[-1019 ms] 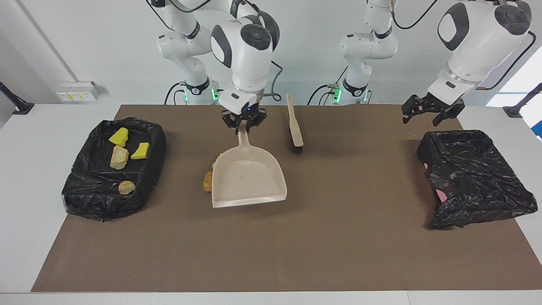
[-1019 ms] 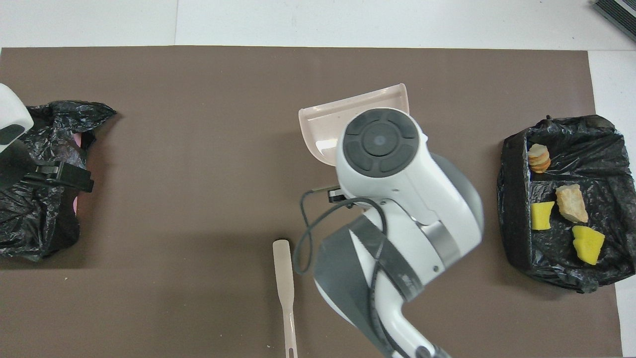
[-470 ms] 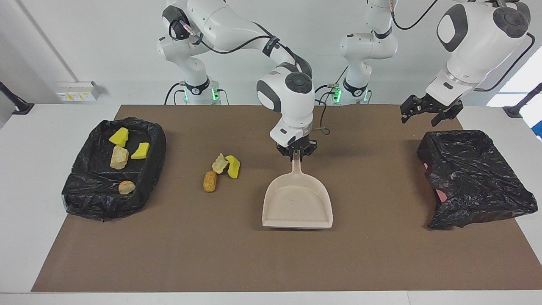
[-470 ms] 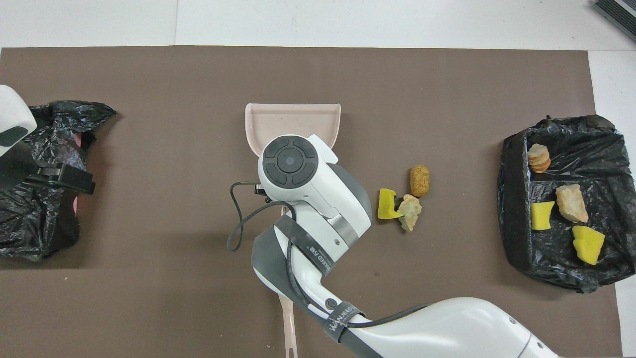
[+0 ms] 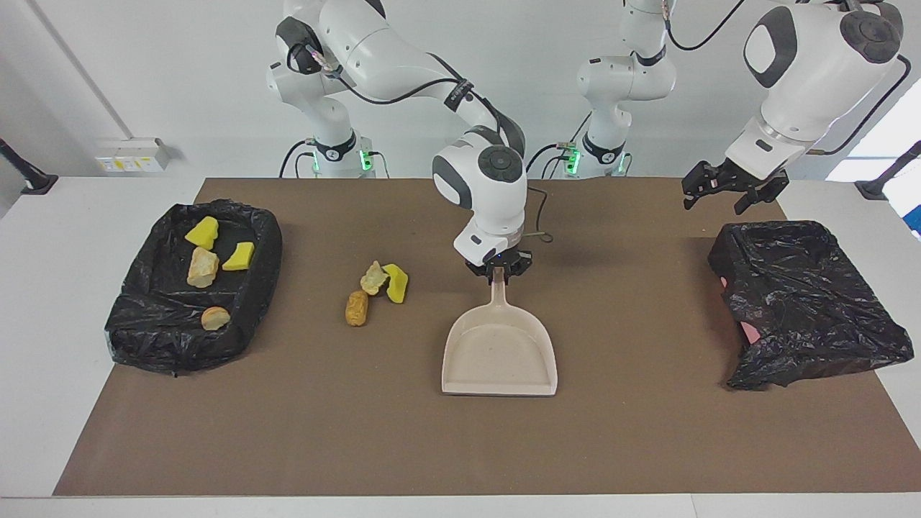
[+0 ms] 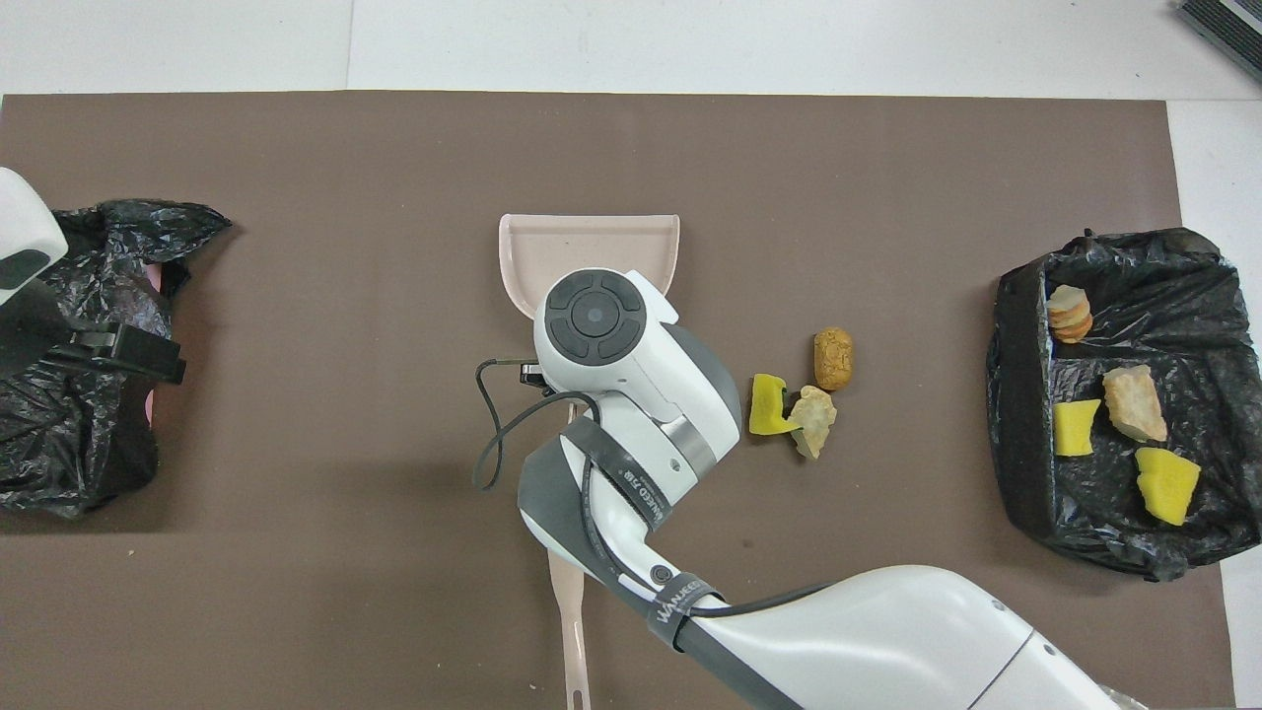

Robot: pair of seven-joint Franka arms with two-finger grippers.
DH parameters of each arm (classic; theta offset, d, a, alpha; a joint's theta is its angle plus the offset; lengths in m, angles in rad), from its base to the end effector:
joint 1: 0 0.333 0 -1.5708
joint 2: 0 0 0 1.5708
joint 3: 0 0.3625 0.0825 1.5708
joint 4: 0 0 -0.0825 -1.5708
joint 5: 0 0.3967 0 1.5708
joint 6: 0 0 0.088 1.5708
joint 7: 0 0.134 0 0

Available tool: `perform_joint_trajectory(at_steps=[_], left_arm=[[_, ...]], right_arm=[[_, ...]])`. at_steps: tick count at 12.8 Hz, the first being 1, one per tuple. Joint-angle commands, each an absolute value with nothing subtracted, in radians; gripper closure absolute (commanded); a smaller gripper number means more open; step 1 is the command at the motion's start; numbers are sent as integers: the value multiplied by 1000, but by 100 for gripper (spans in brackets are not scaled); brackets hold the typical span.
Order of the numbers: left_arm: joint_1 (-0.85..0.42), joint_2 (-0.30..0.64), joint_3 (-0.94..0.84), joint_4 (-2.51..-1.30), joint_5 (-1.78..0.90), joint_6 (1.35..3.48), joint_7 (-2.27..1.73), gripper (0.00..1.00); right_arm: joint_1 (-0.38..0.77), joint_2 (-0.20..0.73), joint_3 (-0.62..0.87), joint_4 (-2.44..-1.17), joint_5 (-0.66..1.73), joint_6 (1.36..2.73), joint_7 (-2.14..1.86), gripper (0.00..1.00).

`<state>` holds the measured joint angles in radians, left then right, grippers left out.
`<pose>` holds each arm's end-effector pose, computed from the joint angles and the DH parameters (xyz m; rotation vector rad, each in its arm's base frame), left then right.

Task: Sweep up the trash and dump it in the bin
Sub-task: 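Return the dustpan to the table center with the right gripper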

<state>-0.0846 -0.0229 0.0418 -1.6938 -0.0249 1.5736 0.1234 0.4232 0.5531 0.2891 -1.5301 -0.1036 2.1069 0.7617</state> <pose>0.5511 -0.0267 0.5979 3.0977 -0.2561 -0.1496 0.5846 0.4503 0.3565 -3.0653 0.0658 0.0072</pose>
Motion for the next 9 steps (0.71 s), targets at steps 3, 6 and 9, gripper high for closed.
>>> perform_joint_trajectory(at_steps=[3,6,9], left_arm=[[-84,-20,34,-1680,-8,1574,143,0],[-87,-20,31,-1680,-8,1563,143,0],[-89,-18,22,-1681,-11,1592,143,0]], right_arm=[[408,523,296,-1552,-81,2120,721,0],[364,471,305,-1552,-81,2077,716,0],[359,321,308,-1592,-25,1894,655,0]])
